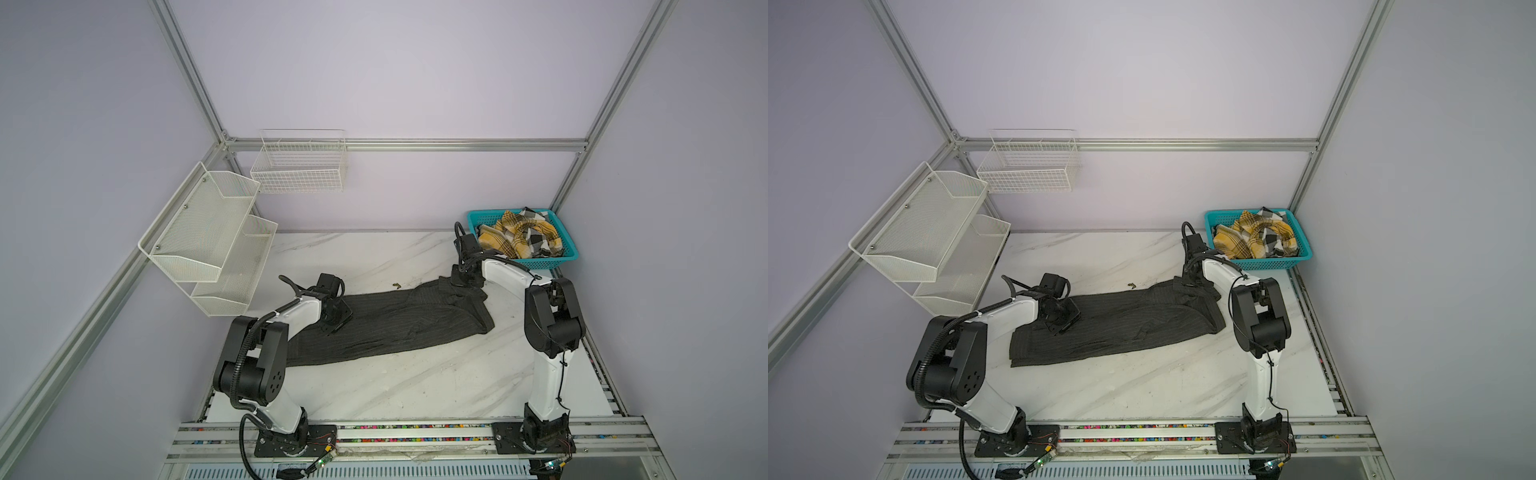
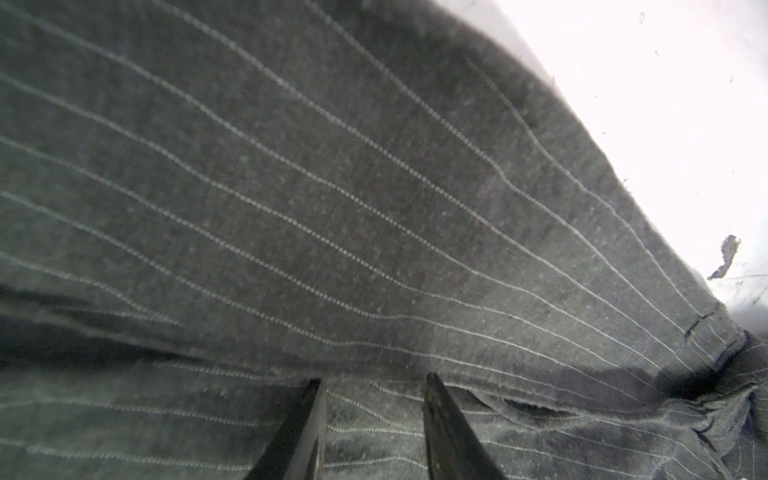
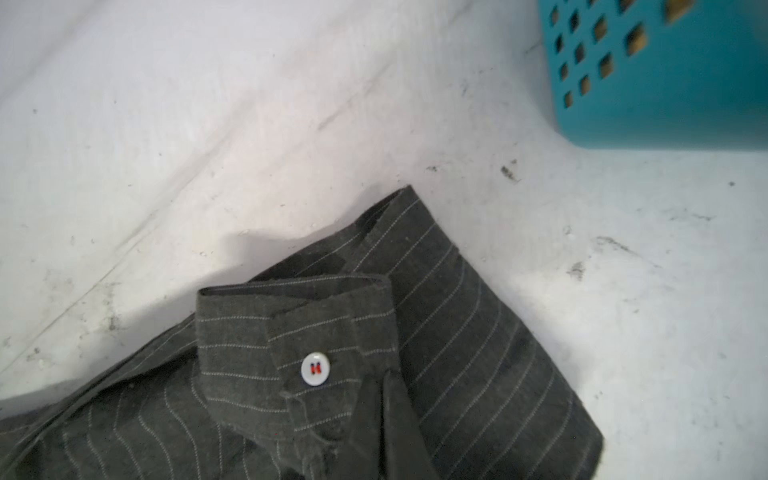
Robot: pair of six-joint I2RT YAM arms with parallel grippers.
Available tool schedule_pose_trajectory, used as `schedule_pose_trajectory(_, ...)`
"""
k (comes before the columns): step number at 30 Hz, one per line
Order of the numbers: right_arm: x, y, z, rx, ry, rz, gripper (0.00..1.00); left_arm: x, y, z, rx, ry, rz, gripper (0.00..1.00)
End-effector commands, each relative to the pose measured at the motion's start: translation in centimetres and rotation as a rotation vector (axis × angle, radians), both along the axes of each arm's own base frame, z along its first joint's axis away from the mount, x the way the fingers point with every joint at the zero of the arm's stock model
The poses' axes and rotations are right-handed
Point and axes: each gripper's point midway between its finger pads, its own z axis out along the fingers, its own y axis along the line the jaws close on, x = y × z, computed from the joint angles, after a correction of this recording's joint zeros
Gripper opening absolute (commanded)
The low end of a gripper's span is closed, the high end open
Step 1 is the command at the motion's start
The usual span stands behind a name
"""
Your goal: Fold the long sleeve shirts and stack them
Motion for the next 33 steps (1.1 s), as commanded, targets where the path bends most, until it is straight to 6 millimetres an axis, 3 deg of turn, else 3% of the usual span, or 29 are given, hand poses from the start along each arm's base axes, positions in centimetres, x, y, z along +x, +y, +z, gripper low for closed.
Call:
schedule_pose_trajectory(1, 1.7, -1.9, 6.7, -0.040, -0.156, -0.068, 0.00, -2.6, 2.3, -3.2, 0.122, 0.137, -0.012, 0.38)
schedule_pose_trajectory(7, 4.6, -4.6, 17.1, -0.073, -0.408, -0.130, 0.00, -3.3, 2.8, -3.2, 0.154, 0.153, -0.047, 0.35)
schedule_pose_trajectory(12, 5.0, -5.1, 24.1, -0.071, -0.610, -0.127, 0.00, -3.6, 3.5, -2.9, 0.199, 0.154, -0.077, 0.35)
schedule_pose_trajectory(16, 4.7, -6.0, 26.9, -0.102, -0.687, -0.148, 0.00, -3.6, 3.5, -2.9, 0.205, 0.157, -0.093, 0.34)
schedule_pose_trajectory(23, 5.0, -6.4, 28.3, -0.135, -0.717, -0.145, 0.00, -4.0, 3.4, -3.4, 0.201, 0.176, -0.102, 0.32)
schedule_pose_trajectory(26, 5.1, -4.4, 29.3, -0.053, -0.742, -0.048, 0.00, -3.7, 3.2, -3.2, 0.189, 0.167, -0.110, 0.34)
schedule_pose_trajectory(29, 4.3, 0.5, 30.8, 0.084, -0.786, 0.137, 0.00, -2.8, 2.6, -1.7, 0.163, 0.118, -0.116, 0.37)
schedule_pose_trajectory(31, 3.3, 3.5, 31.9, 0.137, -0.810, 0.227, 0.00, -1.7, 2.1, 0.5, 0.139, 0.057, -0.121, 0.42)
schedule_pose_trajectory(33, 2.2, 7.0, 33.0, 0.203, -0.819, 0.332, 0.00, -0.2, 1.7, 3.9, 0.123, -0.041, -0.134, 0.50)
